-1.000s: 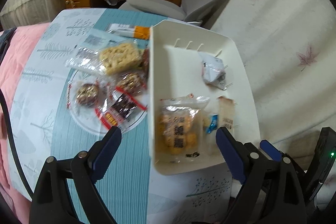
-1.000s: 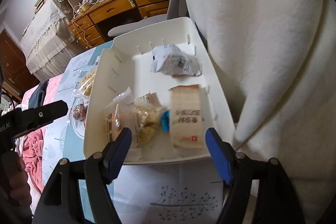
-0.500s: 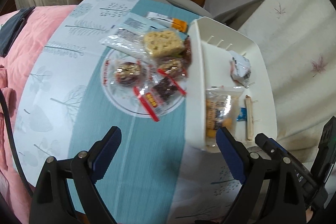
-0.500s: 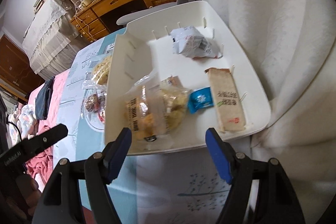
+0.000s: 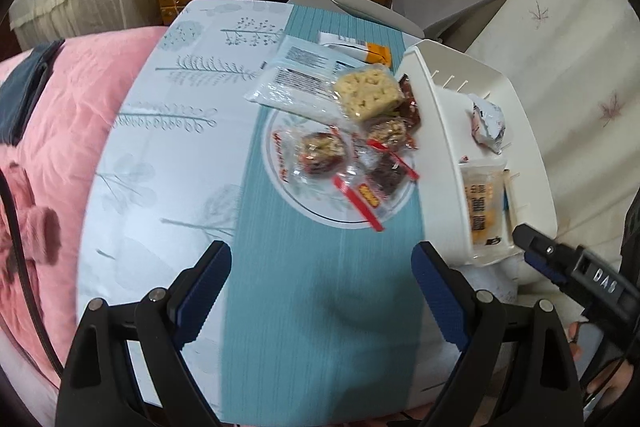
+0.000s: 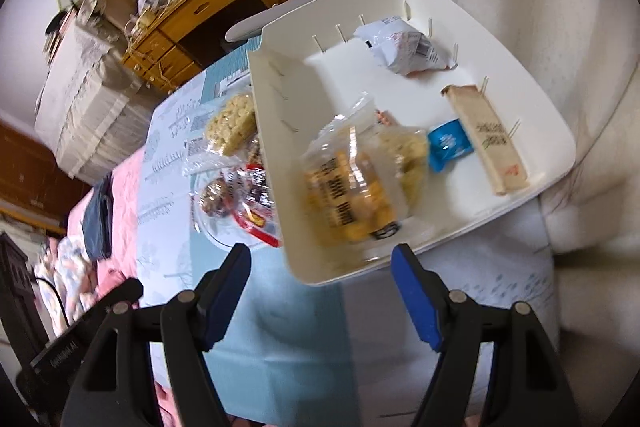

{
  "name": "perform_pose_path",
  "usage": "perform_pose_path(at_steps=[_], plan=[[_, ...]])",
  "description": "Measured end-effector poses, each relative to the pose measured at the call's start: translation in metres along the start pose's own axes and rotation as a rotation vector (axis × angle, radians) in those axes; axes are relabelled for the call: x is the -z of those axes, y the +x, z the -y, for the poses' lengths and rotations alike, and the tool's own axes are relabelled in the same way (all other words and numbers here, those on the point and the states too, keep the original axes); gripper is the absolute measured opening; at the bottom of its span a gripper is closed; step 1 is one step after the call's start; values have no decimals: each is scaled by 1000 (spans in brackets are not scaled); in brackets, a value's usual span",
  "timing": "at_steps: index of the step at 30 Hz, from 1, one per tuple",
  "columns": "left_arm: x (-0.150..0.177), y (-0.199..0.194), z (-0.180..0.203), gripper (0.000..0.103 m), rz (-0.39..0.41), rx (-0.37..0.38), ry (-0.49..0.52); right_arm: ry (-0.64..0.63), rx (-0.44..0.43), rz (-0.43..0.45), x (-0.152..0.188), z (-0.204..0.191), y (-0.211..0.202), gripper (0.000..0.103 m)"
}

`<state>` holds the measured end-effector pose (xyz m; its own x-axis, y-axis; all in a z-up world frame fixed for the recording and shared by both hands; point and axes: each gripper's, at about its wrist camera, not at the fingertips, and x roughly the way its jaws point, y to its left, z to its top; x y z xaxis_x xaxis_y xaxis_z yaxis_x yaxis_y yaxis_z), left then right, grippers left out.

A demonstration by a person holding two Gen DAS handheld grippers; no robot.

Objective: Organize snacks
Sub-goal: 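Withdraw both tools from the tray back over the snack plate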

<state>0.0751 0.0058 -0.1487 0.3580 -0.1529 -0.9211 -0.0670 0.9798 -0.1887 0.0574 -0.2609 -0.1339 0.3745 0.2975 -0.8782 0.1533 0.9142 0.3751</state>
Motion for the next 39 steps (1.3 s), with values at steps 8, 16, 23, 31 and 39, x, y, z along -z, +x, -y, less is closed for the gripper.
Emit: perform_pose_path(at_steps=[8, 16, 23, 31, 39], plan=[[-21, -5, -38, 91, -8, 17, 124, 160, -21, 18, 12, -35, 7, 73], [-37, 6, -57, 91, -31, 36, 262, 311, -41, 41, 29, -63, 23, 73], [-44, 17, -53, 91, -4, 80, 398, 371, -51, 64, 41, -79, 35, 73], [-57, 41, -44, 91, 8, 124, 481, 440, -107, 116, 47, -84, 55, 73], [-64, 89, -28, 91, -16, 137, 553, 532, -59, 193, 46, -78, 82, 73]])
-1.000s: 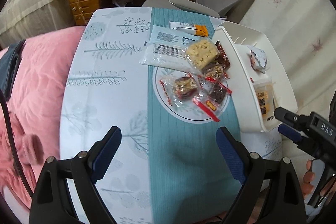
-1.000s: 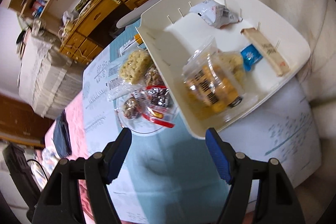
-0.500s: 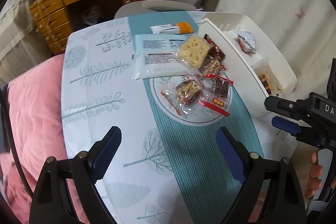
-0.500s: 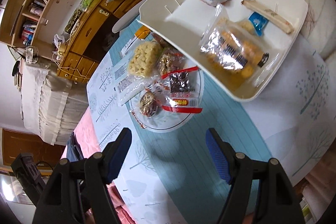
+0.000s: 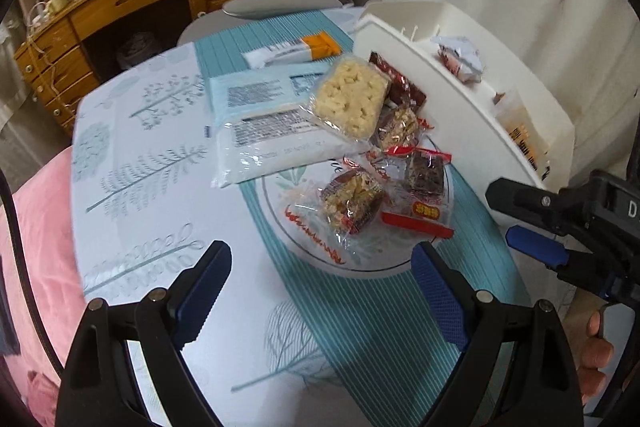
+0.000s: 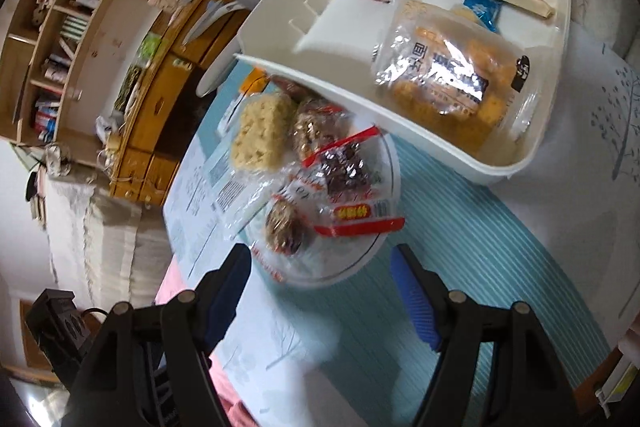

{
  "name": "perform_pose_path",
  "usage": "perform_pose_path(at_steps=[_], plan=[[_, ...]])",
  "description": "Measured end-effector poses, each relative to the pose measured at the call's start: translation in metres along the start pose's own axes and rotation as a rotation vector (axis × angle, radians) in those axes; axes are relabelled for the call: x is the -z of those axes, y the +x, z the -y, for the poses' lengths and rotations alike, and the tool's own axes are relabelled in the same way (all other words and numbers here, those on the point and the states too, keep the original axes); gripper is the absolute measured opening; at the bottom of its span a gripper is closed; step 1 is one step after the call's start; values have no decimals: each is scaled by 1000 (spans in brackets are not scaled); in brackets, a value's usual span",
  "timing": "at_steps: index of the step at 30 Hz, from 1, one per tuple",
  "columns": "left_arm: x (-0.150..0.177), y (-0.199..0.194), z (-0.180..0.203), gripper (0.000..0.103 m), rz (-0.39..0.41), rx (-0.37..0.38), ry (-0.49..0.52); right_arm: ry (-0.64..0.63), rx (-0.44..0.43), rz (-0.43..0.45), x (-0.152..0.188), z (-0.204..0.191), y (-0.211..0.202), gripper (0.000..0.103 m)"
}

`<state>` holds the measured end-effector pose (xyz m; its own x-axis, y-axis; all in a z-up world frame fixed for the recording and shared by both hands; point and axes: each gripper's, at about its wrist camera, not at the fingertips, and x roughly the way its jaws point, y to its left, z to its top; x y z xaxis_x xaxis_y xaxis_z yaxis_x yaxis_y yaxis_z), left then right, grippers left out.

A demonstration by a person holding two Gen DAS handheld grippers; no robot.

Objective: Organize snacks
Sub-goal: 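Withdraw both tools from the tray back over the snack plate, then grasp the red-labelled candy pack with the right tool while the left tool grasps the brown nut bag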

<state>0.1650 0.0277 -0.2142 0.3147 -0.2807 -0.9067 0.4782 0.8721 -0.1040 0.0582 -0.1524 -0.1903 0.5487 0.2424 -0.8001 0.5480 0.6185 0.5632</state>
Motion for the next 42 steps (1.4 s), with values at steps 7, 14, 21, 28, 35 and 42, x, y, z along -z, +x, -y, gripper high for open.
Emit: perform_pose_path(at_steps=[7, 14, 21, 28, 35, 42], plan=[[-5, 47, 8, 91, -65, 12, 21, 47, 54, 2, -8, 6, 32, 65], [-8, 75, 8, 90, -85, 33, -7, 74, 129, -20, -10, 12, 60, 57], [-12, 89, 12, 84, -58, 14, -24, 29, 188, 5, -15, 7, 75, 54], [-22, 93, 9, 83, -22, 11, -40, -39, 228, 45, -20, -4, 83, 54], [-28, 94, 9, 83, -21, -2, -72, -134, 286, 83, -22, -17, 85, 54], [-31, 98, 10, 83, -11, -40, -117, -194, 333, 82, -28, -25, 93, 54]])
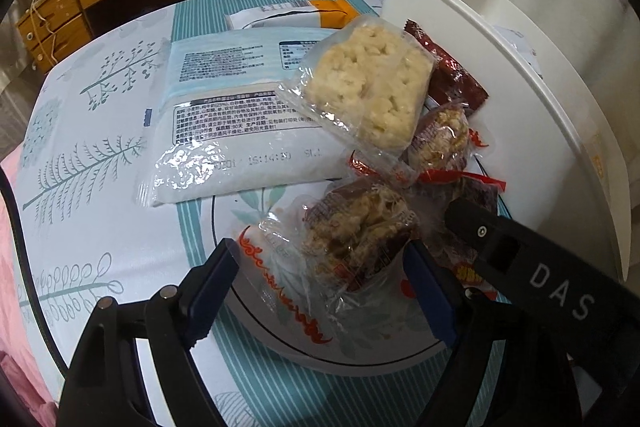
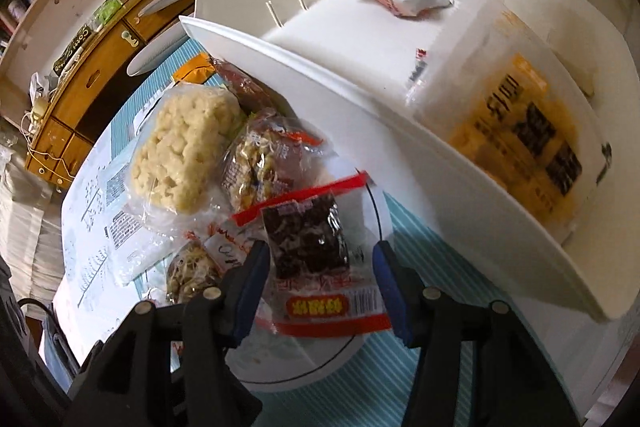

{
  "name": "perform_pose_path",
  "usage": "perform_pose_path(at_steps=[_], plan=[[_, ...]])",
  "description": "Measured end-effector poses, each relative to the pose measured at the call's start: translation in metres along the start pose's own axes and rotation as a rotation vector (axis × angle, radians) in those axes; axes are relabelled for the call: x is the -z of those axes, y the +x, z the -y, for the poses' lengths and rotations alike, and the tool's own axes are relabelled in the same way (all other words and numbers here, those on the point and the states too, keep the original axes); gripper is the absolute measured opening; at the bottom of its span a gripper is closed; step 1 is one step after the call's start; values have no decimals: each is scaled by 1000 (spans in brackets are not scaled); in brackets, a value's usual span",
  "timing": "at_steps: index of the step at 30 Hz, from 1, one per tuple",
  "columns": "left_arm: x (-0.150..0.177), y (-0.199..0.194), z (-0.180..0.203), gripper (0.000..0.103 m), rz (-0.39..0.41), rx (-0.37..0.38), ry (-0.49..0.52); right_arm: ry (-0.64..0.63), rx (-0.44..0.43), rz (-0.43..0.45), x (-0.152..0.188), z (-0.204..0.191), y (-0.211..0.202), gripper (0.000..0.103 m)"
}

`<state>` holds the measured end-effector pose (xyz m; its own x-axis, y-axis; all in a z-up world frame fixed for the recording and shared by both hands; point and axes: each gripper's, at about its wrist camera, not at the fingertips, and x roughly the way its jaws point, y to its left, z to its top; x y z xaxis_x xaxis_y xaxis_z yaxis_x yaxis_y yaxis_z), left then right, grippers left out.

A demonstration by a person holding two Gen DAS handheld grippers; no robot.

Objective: Organize snacks
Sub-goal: 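Grasp the red-labelled candy pack with the right tool while the left tool grasps the brown nut bag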

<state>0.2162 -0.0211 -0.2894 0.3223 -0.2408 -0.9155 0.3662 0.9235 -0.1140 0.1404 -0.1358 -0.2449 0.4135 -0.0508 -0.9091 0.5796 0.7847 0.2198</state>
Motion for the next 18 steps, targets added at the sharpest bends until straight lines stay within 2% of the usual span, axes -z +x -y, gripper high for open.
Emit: perform_pose_path(at_steps=[7, 10, 12, 18], plan=[[-1, 2, 4, 81, 12, -13, -13, -50, 10, -25, -6, -3, 6, 54], [-1, -1, 1, 70, 20, -2, -25, -74, -5, -36, -9, -5, 7, 49], [0, -4, -1, 68, 23, 4, -34, -91, -8, -38, -10, -7, 5, 45], [0, -5, -9, 58, 30, 22, -43, -107, -27, -58, -9, -7, 3, 43]])
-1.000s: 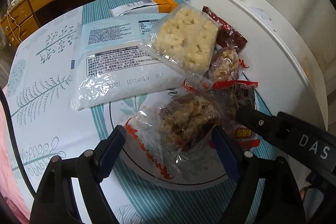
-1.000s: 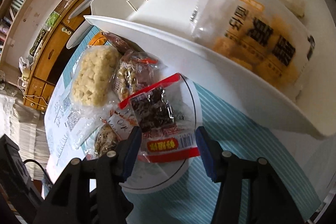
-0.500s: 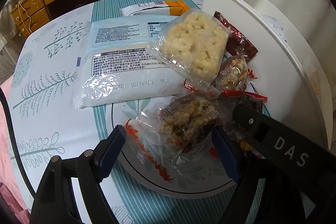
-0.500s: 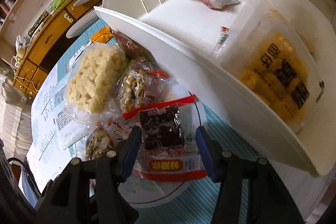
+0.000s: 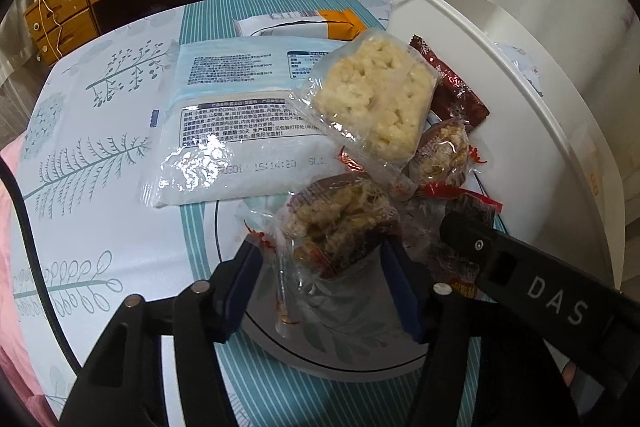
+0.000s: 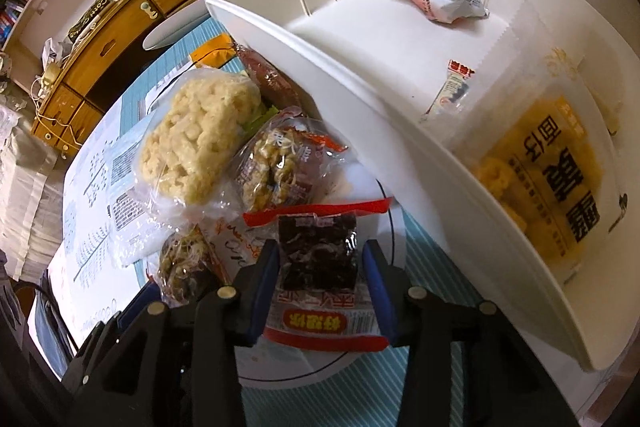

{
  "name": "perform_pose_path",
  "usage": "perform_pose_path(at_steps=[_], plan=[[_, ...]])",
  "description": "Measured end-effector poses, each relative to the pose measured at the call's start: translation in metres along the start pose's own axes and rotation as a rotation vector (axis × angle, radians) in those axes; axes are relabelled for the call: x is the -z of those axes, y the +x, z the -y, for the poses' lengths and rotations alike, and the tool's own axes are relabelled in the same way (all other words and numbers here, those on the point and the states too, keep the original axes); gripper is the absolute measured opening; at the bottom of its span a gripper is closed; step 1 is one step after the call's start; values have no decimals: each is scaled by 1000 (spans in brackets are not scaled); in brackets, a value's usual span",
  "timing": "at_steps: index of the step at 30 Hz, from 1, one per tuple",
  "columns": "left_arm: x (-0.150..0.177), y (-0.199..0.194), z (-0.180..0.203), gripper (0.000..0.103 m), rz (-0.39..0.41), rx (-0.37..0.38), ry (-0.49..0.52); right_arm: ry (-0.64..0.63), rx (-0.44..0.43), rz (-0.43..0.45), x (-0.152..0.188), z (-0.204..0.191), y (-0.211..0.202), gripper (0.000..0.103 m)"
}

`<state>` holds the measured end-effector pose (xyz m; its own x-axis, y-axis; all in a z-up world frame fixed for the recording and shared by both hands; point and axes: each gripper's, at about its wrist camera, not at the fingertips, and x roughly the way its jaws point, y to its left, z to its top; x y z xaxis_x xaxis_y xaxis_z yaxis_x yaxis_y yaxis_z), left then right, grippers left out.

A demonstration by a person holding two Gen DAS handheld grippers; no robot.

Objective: Organize snacks
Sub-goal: 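Grasp the red-labelled candy pack with the right tool while the left tool grasps the brown nut bag, then carry the red-labelled candy pack and brown nut bag over the white tray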

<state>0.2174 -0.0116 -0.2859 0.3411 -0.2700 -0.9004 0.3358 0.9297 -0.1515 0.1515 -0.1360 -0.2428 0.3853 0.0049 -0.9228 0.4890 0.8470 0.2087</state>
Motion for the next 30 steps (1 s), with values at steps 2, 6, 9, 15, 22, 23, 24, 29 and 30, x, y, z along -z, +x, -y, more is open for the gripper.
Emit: perform_pose_path(at_steps=[2, 6, 9, 15, 22, 23, 24, 29, 30], plan=[[1, -3, -2, 54, 5, -1, -7, -4, -6, -7, 0, 1, -1, 42], [4, -7, -5, 50, 5, 5, -4, -15, -27, -23, 5, 3, -5, 41], [6, -11, -7, 49, 8, 10, 0, -28, -37, -27, 8, 2, -9, 39], [11, -23, -6, 47, 20, 1, 21, -29, -68, -51, 14, 3, -15, 39], [24, -46, -8, 45, 39, 6, 15, -38, -96, -68, 24, 3, -30, 39], [27, -51, -9, 45, 41, 7, 10, -34, -100, -75, 26, 5, -32, 39], [29, -56, -10, 45, 44, 8, 4, -31, -103, -79, 27, 6, -34, 39], [37, -80, -11, 45, 70, -2, -5, -33, -114, -90, 39, 13, -53, 39], [39, -86, -11, 45, 76, -2, -6, -37, -116, -90, 42, 15, -58, 39]])
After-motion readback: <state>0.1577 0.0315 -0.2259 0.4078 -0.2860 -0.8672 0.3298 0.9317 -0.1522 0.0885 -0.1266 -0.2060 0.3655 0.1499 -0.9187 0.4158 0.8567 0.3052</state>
